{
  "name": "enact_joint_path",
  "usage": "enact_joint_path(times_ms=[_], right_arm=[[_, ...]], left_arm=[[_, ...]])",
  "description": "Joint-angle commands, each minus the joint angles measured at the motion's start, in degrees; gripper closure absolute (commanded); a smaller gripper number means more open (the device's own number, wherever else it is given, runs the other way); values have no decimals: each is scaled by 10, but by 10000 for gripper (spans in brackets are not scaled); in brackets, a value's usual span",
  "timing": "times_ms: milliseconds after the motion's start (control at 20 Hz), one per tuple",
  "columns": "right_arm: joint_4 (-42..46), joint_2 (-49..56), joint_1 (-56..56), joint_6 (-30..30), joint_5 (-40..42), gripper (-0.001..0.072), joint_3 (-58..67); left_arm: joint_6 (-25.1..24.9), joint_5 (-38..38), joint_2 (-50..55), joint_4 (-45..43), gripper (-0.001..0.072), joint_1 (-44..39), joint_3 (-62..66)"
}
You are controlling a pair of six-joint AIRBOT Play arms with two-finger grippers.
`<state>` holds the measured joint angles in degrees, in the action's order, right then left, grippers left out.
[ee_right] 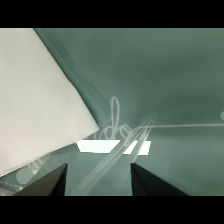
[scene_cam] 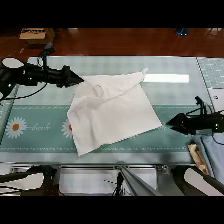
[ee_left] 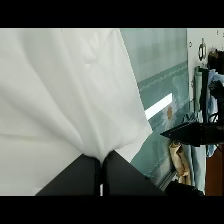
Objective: Fold the shirts.
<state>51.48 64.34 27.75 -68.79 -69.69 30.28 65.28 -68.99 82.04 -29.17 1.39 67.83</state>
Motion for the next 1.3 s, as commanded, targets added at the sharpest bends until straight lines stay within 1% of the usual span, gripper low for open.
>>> enact_joint_path(times_ms=[0, 50, 150, 250, 300, 400, 450, 500, 600, 700, 850, 950, 1050, 1150, 1250], right_arm=[[-75, -9, 2, 30, 68, 216, -64], [-94, -9, 1, 32, 87, 233, -68], [-105, -9, -25, 31, 116, 239, -68], [-105, -9, -89, 16, 151, 239, -68], [-105, -9, -128, -1, 178, 268, -68], [-108, -9, -190, -38, 232, 460, -68], [-111, -9, -210, -38, 253, 598, -64], [-110, -9, -215, -35, 260, 688, -55], [-104, -11, -205, -23, 250, 689, -14], [-104, -22, -183, -19, 246, 690, 54], [-104, -32, -150, -23, 282, 691, 180], [-104, -31, -135, -29, 323, 692, 250], [-104, -17, -123, -38, 348, 692, 300], [-101, 13, -114, -41, 343, 692, 330], [-96, 46, -114, -45, 338, 692, 337]], left_arm=[[-1, -1, 0, 0, 688, 0, 0], [-1, -1, 0, 0, 688, 0, 0], [-1, -1, 0, 0, 688, 0, 0], [-1, 0, 0, 0, 688, 0, 0], [-1, -1, 0, 0, 688, 0, 0], [-1, -1, 0, 0, 688, 0, 0], [-1, 0, 0, 0, 688, 0, 0], [-2, 0, 0, 0, 688, 1, 0], [-9, -1, 0, 0, 688, 7, 1], [-12, -1, -3, 6, 688, 21, 1], [-12, -16, -7, 8, 688, 53, 1], [-12, -46, -7, 13, 688, 68, 1], [-12, -93, -7, 13, 688, 67, 1], [-12, -144, -7, 12, 688, 50, 1], [-12, -163, -7, 10, 688, 25, 0]])
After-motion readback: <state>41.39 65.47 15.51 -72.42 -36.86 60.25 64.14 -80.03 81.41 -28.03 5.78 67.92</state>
